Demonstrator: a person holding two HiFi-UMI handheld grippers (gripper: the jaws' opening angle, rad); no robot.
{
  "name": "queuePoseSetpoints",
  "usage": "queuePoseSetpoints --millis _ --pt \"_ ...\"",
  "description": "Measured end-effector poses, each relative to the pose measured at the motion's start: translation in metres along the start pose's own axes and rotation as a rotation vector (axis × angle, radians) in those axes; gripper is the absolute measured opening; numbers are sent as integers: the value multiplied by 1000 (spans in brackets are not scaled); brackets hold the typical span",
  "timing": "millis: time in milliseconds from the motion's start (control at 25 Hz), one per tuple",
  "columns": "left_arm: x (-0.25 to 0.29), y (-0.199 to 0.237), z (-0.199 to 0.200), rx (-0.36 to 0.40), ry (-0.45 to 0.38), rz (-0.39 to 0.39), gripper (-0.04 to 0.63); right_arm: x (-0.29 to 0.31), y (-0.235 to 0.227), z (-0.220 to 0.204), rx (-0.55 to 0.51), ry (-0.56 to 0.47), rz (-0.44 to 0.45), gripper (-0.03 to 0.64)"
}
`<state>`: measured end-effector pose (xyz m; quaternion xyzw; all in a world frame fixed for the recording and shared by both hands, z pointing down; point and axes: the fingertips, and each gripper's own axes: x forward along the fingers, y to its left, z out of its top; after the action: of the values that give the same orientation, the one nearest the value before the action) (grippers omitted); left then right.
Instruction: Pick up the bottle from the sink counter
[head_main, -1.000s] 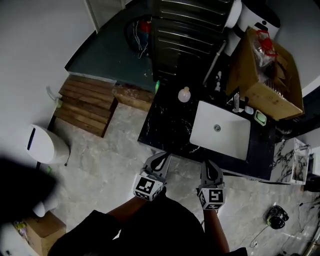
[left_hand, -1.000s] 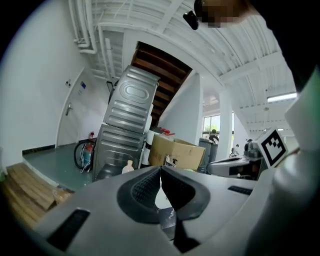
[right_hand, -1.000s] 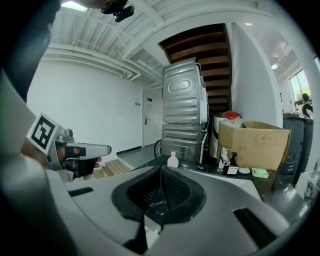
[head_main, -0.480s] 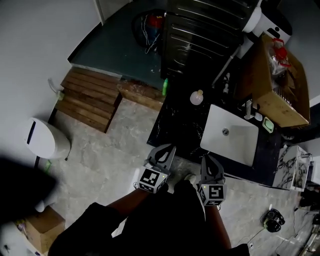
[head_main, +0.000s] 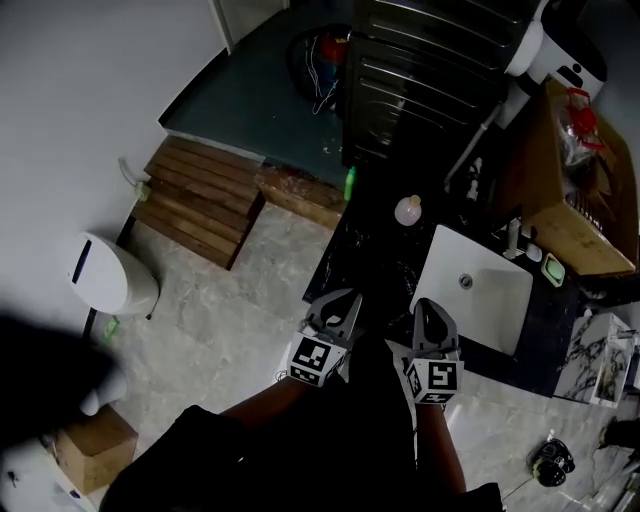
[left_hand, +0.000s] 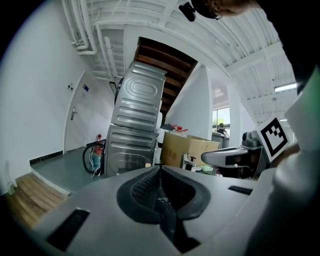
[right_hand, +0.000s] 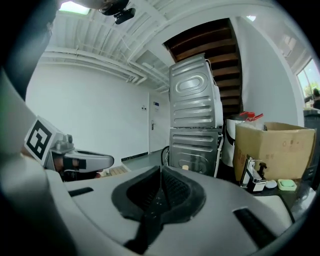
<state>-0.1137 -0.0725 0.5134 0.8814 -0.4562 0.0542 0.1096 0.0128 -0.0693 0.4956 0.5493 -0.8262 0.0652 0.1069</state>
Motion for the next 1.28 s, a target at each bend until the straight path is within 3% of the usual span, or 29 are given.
queuePoseSetpoints --millis 160,440,760,920,1280 --pt "34 13 1 19 32 32 17 25 -23 3 18 -17 8 40" --pt "115 16 -2 9 71 16 18 59 -76 -2 48 23 13 40" --pt "184 23 -28 3 141 47 18 95 -125 -18 89 36 20 40" --pt "219 35 -31 44 151 50 20 111 -142 -24 105 56 16 40" --pt "288 54 -67 -3 240 19 293 137 -161 -33 147 72 50 40"
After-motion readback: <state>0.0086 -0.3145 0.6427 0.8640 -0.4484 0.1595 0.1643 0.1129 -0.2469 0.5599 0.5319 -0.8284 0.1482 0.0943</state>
